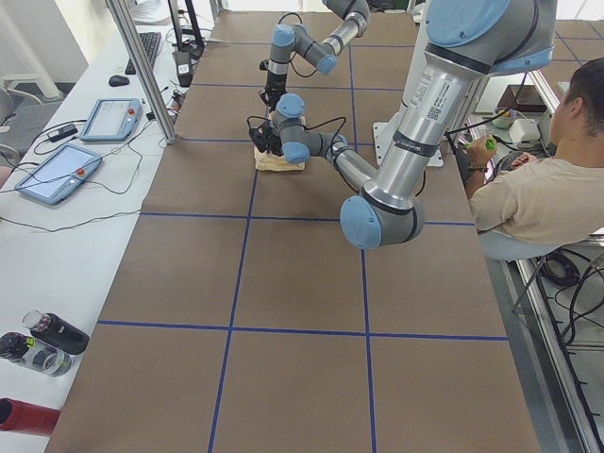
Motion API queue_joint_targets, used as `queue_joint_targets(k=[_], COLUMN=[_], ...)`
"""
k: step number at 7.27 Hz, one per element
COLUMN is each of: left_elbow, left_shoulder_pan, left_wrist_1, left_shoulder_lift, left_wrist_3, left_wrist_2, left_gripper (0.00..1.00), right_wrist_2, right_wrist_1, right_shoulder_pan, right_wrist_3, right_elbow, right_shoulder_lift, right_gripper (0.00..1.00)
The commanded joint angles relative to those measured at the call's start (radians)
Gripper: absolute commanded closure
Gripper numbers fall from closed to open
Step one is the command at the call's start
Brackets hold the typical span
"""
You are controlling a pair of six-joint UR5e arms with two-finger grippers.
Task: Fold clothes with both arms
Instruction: 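Lift the near edge and fold it over toward the far edge with both grippers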
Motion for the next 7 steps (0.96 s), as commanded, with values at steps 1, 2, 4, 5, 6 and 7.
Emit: queue_joint_targets(k=[1,2,4,5,6,7], left_elbow=[0.086,0.145,0.301,0.317,0.319,0.316], left_shoulder_pan=[-0.02,-0.043,-0.084,-0.101,-0.125,-0.136], left_wrist_1=[-0.038,-0.089,-0.152,-0.175,-0.175,-0.175], left_shoulder_lift=[-0.037,-0.051,-0.144,-0.155,-0.16,-0.161], left_wrist_3=[0.0,0.0,0.0,0.001,0.022,0.039], left_wrist_2=[0.005,0.005,0.029,0.061,0.063,0.059], left_gripper=[1.0,0.96,0.64,0.01,0.0,0.0], right_wrist_2=[0.003,0.003,0.0,-0.001,0.008,0.063], right_wrist_1=[0.06,0.066,0.22,0.297,0.297,0.293], right_shoulder_pan=[0.018,0.041,0.073,0.088,0.131,0.156], right_wrist_3=[-0.009,-0.016,-0.079,-0.106,-0.13,-0.183], right_elbow=[-0.106,-0.194,-0.388,-0.515,-0.521,-0.519], right_shoulder_lift=[0.044,0.108,0.174,0.249,0.259,0.256], right_gripper=[0.94,0.88,0.01,0.0,0.0,0.0])
